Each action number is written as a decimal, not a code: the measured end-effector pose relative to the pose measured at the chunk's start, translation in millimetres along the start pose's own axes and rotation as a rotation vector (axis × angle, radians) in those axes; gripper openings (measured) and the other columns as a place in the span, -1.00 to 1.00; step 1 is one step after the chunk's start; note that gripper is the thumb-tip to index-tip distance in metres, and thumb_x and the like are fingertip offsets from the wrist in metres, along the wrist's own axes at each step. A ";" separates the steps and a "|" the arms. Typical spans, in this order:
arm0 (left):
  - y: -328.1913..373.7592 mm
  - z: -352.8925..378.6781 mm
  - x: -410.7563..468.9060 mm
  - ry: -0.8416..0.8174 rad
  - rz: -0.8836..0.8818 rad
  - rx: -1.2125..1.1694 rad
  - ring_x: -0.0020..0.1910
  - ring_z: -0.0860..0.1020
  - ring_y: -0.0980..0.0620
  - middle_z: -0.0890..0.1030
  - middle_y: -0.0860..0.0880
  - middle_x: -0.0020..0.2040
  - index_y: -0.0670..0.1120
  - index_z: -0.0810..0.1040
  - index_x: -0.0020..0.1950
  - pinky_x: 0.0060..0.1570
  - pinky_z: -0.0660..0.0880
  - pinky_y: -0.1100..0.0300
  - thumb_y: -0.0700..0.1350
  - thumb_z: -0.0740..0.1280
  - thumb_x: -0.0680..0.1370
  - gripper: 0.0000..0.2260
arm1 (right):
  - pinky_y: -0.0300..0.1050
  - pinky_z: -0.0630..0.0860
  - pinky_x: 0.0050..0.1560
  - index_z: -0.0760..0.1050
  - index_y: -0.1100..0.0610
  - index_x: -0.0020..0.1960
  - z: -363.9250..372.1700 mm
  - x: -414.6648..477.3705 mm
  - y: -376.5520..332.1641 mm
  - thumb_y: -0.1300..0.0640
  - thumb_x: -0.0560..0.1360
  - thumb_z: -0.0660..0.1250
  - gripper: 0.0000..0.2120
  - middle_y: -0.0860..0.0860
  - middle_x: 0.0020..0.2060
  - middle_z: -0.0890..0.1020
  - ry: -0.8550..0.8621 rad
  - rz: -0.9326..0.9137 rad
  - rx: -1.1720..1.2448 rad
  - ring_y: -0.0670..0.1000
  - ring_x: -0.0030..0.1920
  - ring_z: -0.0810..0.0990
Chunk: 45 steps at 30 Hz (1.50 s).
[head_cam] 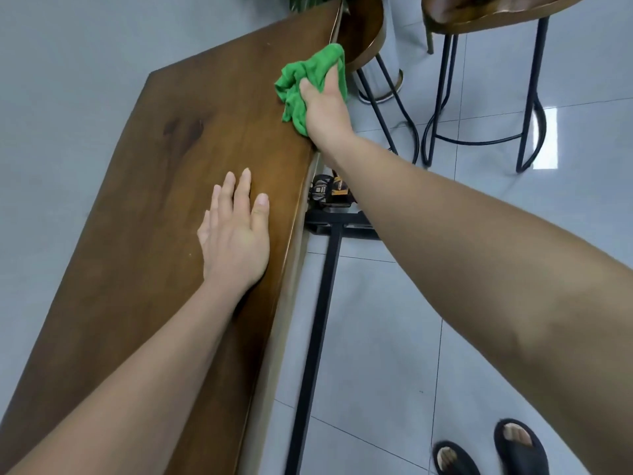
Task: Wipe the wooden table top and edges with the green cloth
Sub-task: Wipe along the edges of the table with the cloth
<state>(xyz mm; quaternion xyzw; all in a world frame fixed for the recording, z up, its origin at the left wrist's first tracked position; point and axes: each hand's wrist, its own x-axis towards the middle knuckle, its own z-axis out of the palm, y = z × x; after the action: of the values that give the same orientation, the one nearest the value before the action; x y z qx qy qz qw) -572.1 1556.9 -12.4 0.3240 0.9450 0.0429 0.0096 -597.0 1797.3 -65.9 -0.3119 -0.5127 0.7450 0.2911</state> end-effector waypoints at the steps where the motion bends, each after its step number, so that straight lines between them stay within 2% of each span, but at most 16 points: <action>1: 0.1 -0.2 -0.3 -0.002 -0.004 0.003 0.79 -0.02 -0.01 0.03 0.07 0.81 0.17 0.05 0.80 0.70 -0.02 -0.23 0.26 -0.11 0.79 -0.44 | 0.27 0.30 0.69 -0.12 -0.02 0.84 0.3 -5.9 0.1 -0.07 0.76 0.20 -0.22 0.07 0.78 0.22 -0.004 -0.005 -0.002 0.20 0.70 0.32; 4: -0.2 -1.3 -2.3 -0.007 -0.004 0.007 0.79 -0.02 -0.02 0.04 0.06 0.81 0.17 0.04 0.81 0.70 -0.01 -0.24 0.27 -0.11 0.79 -0.43 | 0.28 0.29 0.69 -0.07 0.03 0.84 2.8 -39.6 4.0 -0.07 0.78 0.18 -0.26 0.07 0.78 0.22 0.005 -0.027 -0.021 0.20 0.70 0.32; 7: -0.4 -2.8 -3.9 -0.015 0.009 -0.006 0.79 -0.02 -0.03 0.04 0.04 0.81 0.16 0.05 0.81 0.71 -0.02 -0.23 0.29 -0.11 0.78 -0.41 | 0.29 0.28 0.69 -0.05 0.00 0.84 8.8 -93.0 12.4 -0.10 0.77 0.17 -0.27 0.03 0.78 0.22 -0.007 -0.023 -0.012 0.17 0.71 0.31; 11: -9.6 -4.8 -32.6 -0.014 0.039 -0.038 0.79 -0.01 0.00 0.05 0.06 0.81 0.15 0.09 0.80 0.72 0.01 -0.22 0.30 -0.08 0.77 -0.40 | 0.27 0.21 0.73 -0.01 0.03 0.83 20.8 -166.4 35.6 -0.14 0.71 0.17 -0.23 0.03 0.78 0.19 -0.019 -0.065 0.012 0.11 0.75 0.23; 15: -43.5 -8.3 -102.4 -0.028 0.078 -0.027 0.79 -0.02 0.02 0.04 0.08 0.81 0.16 0.08 0.80 0.72 0.03 -0.21 0.31 -0.08 0.78 -0.41 | 0.23 0.17 0.75 -0.02 0.04 0.83 32.8 -243.6 53.5 -0.11 0.73 0.17 -0.25 0.02 0.79 0.14 -0.013 -0.094 0.023 0.05 0.77 0.15; 19: -86.5 -12.5 -174.4 -0.038 0.109 -0.017 0.79 -0.01 0.01 0.04 0.09 0.81 0.16 0.06 0.80 0.72 0.04 -0.21 0.30 -0.10 0.78 -0.41 | 0.23 0.15 0.76 -0.07 -0.05 0.83 50.2 -338.4 73.9 -0.06 0.79 0.18 -0.29 -0.08 0.81 0.03 -0.002 -0.111 0.040 -0.02 0.78 0.07; 24: -141.6 -21.2 -270.9 -0.054 0.158 -0.018 0.79 -0.01 0.03 0.05 0.11 0.81 0.17 0.05 0.80 0.73 0.05 -0.21 0.32 -0.14 0.76 -0.39 | 0.26 0.25 0.72 0.02 -0.08 0.81 77.4 -457.8 103.9 -0.18 0.73 0.17 -0.28 -0.04 0.77 0.16 -0.012 -0.081 0.057 0.01 0.75 0.19; 29: -200.8 -30.2 -347.3 -0.078 0.196 -0.010 0.78 -0.05 0.10 0.01 0.16 0.81 0.20 0.05 0.80 0.73 0.03 -0.18 0.33 -0.15 0.76 -0.40 | 0.22 0.21 0.74 0.07 -0.05 0.81 99.2 -580.5 125.7 -0.01 0.79 0.19 -0.37 -0.05 0.76 0.21 -0.014 -0.108 0.098 -0.01 0.75 0.20; 34: -228.9 -32.0 -382.3 -0.082 0.215 -0.013 0.78 -0.08 0.12 -0.01 0.17 0.81 0.20 0.04 0.80 0.73 0.02 -0.20 0.31 -0.15 0.77 -0.41 | 0.20 0.20 0.75 -0.01 -0.04 0.83 114.6 -680.7 143.3 0.09 0.84 0.19 -0.36 -0.10 0.77 0.19 -0.070 -0.071 0.141 -0.04 0.76 0.20; 38: -229.9 -29.9 -382.5 -0.067 0.207 -0.013 0.78 -0.07 0.11 0.00 0.17 0.81 0.21 0.03 0.80 0.73 0.02 -0.20 0.31 -0.16 0.78 -0.43 | 0.16 0.20 0.76 -0.07 -0.05 0.83 119.3 -693.2 141.8 0.08 0.84 0.18 -0.33 -0.09 0.79 0.13 -0.074 -0.049 0.103 -0.09 0.76 0.17; 42: -229.5 -29.1 -380.9 -0.048 0.209 -0.008 0.78 -0.04 0.10 0.04 0.16 0.80 0.20 0.05 0.80 0.72 0.07 -0.21 0.24 -0.12 0.79 -0.45 | 0.11 0.15 0.77 -0.08 -0.02 0.83 114.8 -631.7 127.5 0.09 0.80 0.25 -0.26 -0.03 0.80 0.05 -0.022 -0.090 0.029 -0.07 0.77 0.11; 45: -226.4 -28.5 -380.5 -0.038 0.184 -0.015 0.78 -0.04 0.13 0.05 0.18 0.80 0.21 0.08 0.79 0.72 0.06 -0.19 0.28 -0.10 0.77 -0.43 | 0.05 0.11 0.76 -0.11 0.02 0.83 101.4 -564.3 115.8 0.01 0.78 0.24 -0.24 0.00 0.81 0.01 -0.021 -0.101 -0.044 -0.01 0.78 0.07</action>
<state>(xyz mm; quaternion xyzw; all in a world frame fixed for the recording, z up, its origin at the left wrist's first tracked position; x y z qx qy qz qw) -411.4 1143.4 -7.4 0.4104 0.9105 0.0446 0.0259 -328.8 1277.7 -53.4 -0.2841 -0.5470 0.7213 0.3160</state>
